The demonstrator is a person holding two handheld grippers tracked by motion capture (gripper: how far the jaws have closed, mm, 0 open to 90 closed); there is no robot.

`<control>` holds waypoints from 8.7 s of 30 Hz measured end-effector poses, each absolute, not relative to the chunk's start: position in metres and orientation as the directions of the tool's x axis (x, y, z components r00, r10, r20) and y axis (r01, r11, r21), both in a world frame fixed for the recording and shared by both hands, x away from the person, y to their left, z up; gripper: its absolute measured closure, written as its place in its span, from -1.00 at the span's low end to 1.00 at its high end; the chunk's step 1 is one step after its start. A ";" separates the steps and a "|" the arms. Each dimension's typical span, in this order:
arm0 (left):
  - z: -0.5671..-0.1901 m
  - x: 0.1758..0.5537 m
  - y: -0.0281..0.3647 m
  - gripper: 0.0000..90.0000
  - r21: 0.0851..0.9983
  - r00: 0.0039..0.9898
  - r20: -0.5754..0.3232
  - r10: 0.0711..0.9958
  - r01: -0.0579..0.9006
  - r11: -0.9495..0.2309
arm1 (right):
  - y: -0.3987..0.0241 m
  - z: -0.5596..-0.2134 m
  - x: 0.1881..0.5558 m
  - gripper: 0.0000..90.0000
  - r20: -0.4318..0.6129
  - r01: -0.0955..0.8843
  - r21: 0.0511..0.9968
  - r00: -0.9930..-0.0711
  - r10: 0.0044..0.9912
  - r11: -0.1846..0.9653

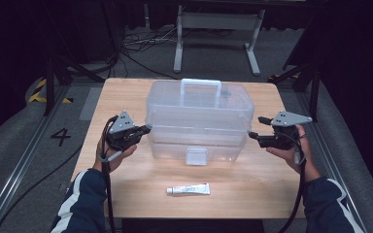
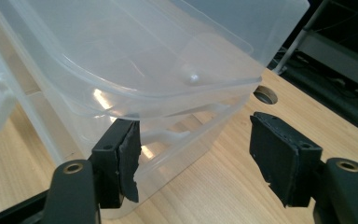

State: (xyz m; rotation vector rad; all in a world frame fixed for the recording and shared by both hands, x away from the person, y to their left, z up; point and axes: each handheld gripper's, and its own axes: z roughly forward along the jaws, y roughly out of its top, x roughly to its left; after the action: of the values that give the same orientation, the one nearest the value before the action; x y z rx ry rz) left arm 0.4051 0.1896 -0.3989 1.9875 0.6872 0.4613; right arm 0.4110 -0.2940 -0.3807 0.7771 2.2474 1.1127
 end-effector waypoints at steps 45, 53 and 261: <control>-0.401 0.384 0.187 0.40 0.865 0.824 0.060 0.563 0.238 -0.441 | -0.280 -0.370 0.413 0.51 -0.275 0.013 0.937 -0.588 0.760 0.349; -0.402 0.383 0.180 0.35 0.858 0.839 0.071 0.539 0.224 -0.462 | -0.278 -0.364 0.418 0.58 -0.217 0.039 0.957 -0.557 0.801 0.287; -0.432 0.405 0.133 0.67 0.720 0.960 0.079 0.269 0.131 -0.681 | -0.247 -0.371 0.685 0.78 -0.153 0.522 0.754 -0.450 0.880 0.398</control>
State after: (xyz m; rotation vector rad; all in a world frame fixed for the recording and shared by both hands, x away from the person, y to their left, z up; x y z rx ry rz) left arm 0.4053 0.1335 -0.4318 2.3256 0.2797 0.2284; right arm 0.6846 -0.2474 -0.3714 1.1936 2.1157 0.8623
